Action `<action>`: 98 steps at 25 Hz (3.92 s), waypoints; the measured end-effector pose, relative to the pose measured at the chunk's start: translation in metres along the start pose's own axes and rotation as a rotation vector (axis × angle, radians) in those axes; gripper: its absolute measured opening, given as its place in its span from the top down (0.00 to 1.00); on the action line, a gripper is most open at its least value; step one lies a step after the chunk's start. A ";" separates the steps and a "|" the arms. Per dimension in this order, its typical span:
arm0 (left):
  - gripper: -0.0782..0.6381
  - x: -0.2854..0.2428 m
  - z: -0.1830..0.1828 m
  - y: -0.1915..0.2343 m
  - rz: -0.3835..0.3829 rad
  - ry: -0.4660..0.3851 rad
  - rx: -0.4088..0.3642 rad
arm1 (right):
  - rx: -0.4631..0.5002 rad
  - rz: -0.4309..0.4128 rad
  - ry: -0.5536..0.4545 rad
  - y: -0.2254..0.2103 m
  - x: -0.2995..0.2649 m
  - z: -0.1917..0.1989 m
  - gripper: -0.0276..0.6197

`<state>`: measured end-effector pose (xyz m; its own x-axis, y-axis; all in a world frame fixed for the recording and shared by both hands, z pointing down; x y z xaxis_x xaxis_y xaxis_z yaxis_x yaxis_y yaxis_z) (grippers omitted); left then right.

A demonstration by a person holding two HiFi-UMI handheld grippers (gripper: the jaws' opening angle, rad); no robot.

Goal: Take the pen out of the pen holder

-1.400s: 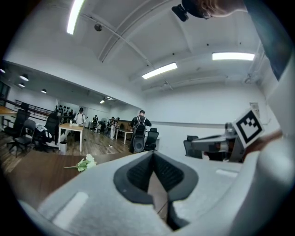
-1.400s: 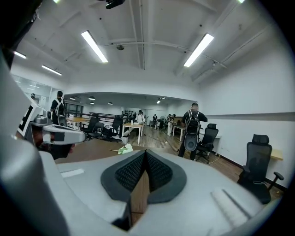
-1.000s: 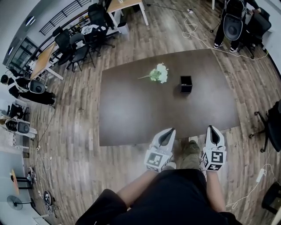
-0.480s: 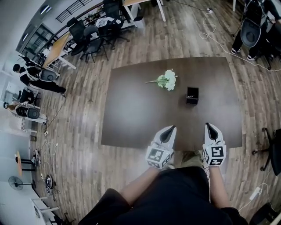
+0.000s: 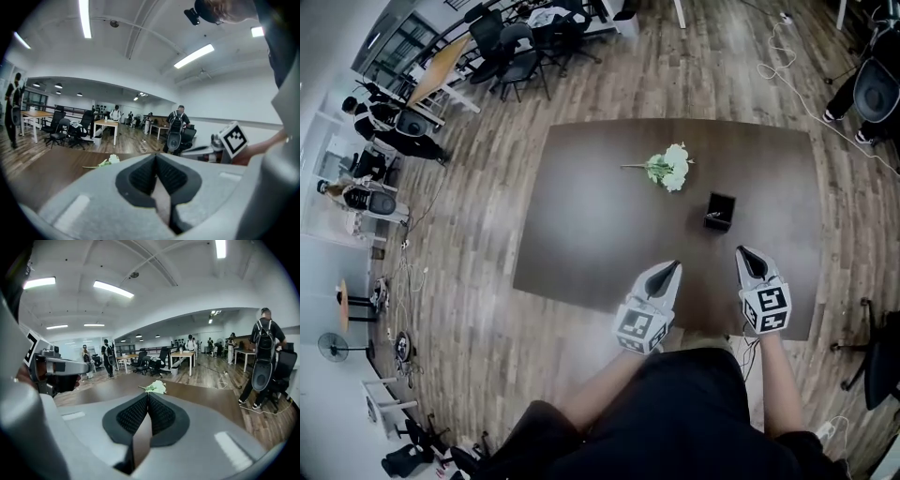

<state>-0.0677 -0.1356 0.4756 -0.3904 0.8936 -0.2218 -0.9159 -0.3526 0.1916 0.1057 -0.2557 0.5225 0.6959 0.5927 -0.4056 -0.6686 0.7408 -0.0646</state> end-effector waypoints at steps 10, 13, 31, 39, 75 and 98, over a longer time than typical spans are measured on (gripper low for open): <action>0.89 -0.068 0.018 0.030 -0.078 0.076 0.038 | 0.231 -0.193 0.157 -0.051 -0.108 0.001 0.89; 0.89 -0.087 0.024 0.038 -0.087 0.095 0.054 | 0.325 -0.312 0.217 -0.057 -0.137 0.009 0.86; 0.89 -0.145 0.060 0.072 -0.173 0.107 0.134 | 0.826 -0.695 0.454 -0.062 -0.268 0.058 0.79; 0.89 -0.137 0.073 0.099 -0.193 0.095 0.193 | 1.054 -0.784 0.492 -0.044 -0.296 0.068 0.79; 0.89 -0.128 0.100 0.169 -0.136 0.113 0.247 | 1.477 -0.883 0.536 -0.012 -0.327 0.092 0.87; 0.89 -0.027 0.081 0.152 -0.017 0.065 0.208 | 1.018 -0.539 0.481 0.026 -0.259 0.024 0.86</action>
<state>-0.1894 -0.1909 0.5880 -0.3862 0.8768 -0.2866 -0.8862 -0.2666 0.3789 -0.0853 -0.3823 0.6480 0.5081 0.1209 -0.8528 0.3276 0.8885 0.3212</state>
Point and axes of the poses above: the fingertips, and each gripper's own axes: x backward along the fingers, y to its left, z out of its underside, the point moved 7 cm from there along x, backward along the fingers, and after that the axes turned 10 degrees about z, right-handed, at the moved point
